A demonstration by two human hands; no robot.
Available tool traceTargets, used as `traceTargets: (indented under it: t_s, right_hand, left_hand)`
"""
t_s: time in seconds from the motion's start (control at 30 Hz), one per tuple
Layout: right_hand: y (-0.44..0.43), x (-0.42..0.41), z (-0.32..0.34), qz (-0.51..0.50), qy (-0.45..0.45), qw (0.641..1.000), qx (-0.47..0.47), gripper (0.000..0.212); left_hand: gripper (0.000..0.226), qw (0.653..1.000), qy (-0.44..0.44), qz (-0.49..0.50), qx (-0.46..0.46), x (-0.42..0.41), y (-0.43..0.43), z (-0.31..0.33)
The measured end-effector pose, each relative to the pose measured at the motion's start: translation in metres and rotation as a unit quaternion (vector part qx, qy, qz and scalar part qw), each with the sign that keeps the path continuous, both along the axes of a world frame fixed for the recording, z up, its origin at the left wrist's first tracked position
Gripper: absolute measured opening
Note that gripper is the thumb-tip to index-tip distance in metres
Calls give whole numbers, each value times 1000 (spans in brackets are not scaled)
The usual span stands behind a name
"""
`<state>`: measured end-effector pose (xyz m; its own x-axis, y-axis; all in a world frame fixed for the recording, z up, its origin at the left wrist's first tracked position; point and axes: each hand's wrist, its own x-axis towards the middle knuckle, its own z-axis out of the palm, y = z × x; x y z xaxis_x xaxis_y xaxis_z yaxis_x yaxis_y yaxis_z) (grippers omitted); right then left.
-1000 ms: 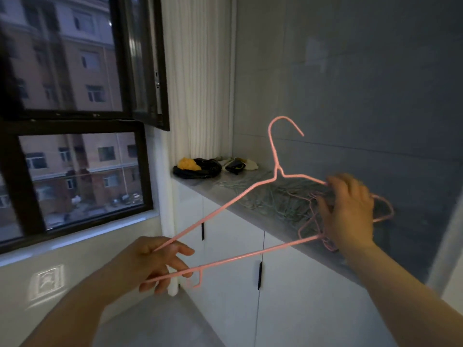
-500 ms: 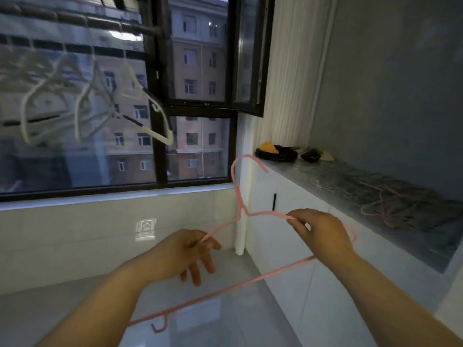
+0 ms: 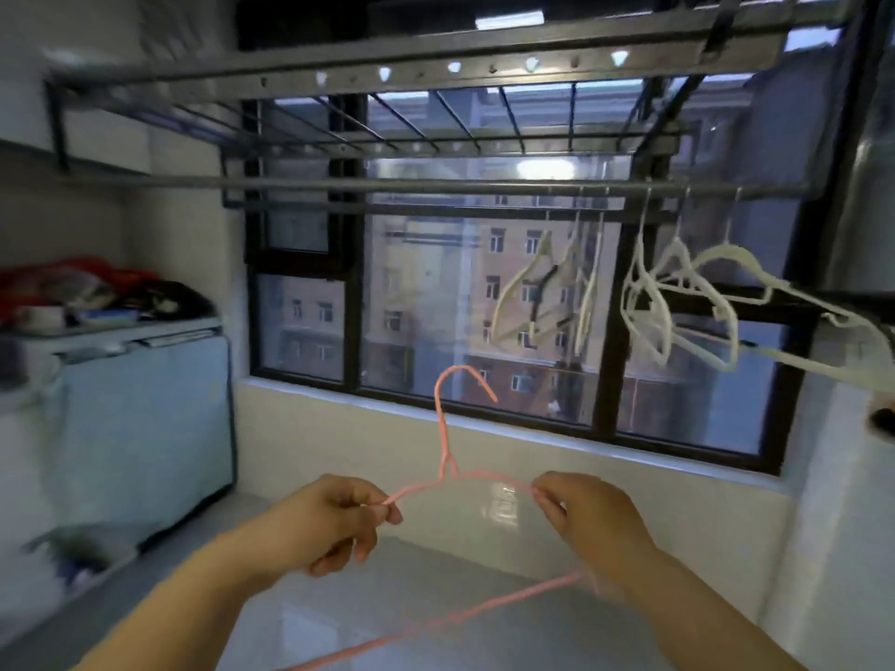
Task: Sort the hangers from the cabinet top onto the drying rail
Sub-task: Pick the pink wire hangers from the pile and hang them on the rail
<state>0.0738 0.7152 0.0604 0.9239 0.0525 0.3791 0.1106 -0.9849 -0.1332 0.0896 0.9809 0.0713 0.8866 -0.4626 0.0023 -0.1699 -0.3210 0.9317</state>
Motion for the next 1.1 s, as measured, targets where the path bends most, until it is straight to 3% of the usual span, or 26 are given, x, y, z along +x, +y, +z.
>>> traceTargets:
  t_s: [0.2, 0.37, 0.57, 0.7, 0.83, 0.97, 1.1]
  right_hand:
    - [136, 99, 27, 6, -16, 999, 29, 30]
    - [167, 148, 53, -46, -42, 993, 105, 35]
    - [143, 152, 82, -98, -68, 979, 167, 36]
    - [112, 140, 93, -127, -102, 975, 152, 25]
    - [86, 129, 106, -152, -83, 976, 132, 28]
    - [81, 122, 123, -123, -77, 983, 112, 25]
    - [81, 112, 150, -76, -166, 981, 60, 23]
  left_hand:
    - [24, 988, 65, 79, -112, 63, 118, 17]
    - [24, 984, 83, 28, -157, 120, 135, 51]
    - [23, 975, 81, -35, -205, 164, 87, 89]
    - [23, 972, 40, -74, -219, 177, 34, 117]
    - [22, 972, 19, -91, -217, 185, -18, 153]
    - [19, 966, -33, -66, -247, 196, -59, 178]
    - [14, 961, -64, -57, -262, 205, -85, 195]
